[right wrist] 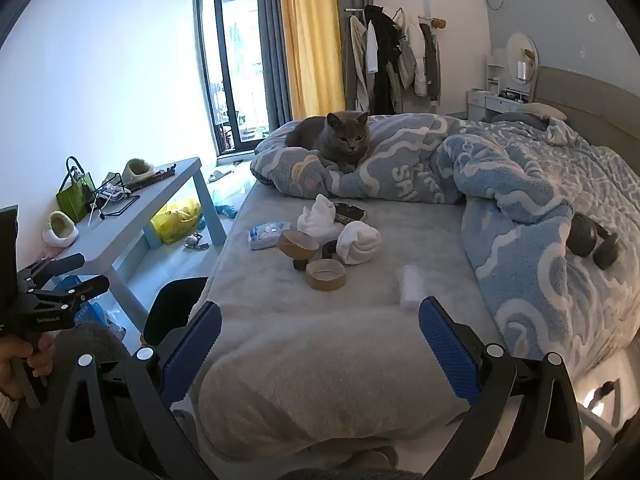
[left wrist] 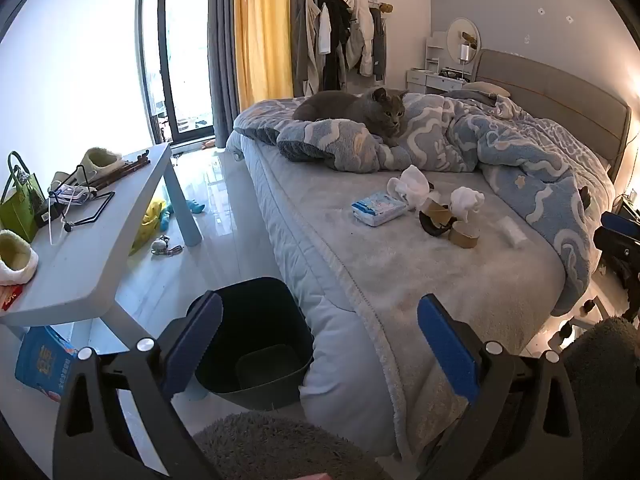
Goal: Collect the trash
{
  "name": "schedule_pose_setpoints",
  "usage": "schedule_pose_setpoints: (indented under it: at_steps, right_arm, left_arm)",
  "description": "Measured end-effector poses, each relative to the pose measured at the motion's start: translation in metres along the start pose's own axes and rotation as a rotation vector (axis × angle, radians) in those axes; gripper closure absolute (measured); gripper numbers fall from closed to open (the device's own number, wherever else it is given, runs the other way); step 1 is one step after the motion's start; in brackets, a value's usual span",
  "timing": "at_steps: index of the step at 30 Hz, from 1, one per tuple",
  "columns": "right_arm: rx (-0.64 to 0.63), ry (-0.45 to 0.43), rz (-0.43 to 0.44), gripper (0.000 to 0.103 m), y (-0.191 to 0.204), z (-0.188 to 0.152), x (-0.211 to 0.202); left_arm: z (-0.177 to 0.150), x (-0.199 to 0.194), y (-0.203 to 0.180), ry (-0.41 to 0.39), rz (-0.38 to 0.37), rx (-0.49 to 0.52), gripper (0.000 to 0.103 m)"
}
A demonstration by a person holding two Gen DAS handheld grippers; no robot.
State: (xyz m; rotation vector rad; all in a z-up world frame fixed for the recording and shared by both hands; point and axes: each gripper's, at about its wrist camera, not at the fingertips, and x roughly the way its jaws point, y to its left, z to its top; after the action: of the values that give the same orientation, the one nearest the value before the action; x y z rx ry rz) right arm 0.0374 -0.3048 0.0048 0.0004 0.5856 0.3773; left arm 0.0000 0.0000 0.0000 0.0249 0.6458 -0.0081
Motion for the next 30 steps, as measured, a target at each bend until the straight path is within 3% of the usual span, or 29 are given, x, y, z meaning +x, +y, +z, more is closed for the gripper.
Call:
schedule_pose_setpoints:
  at_steps: [30]
  right_arm:
    - [-0.002,0.002,0.0,0.003,0.0007,0.0004,0.0008]
  left_arm:
    - [-0.0003,-0.0002,-0.0018,0.008,-0.005,-0.005,0.003]
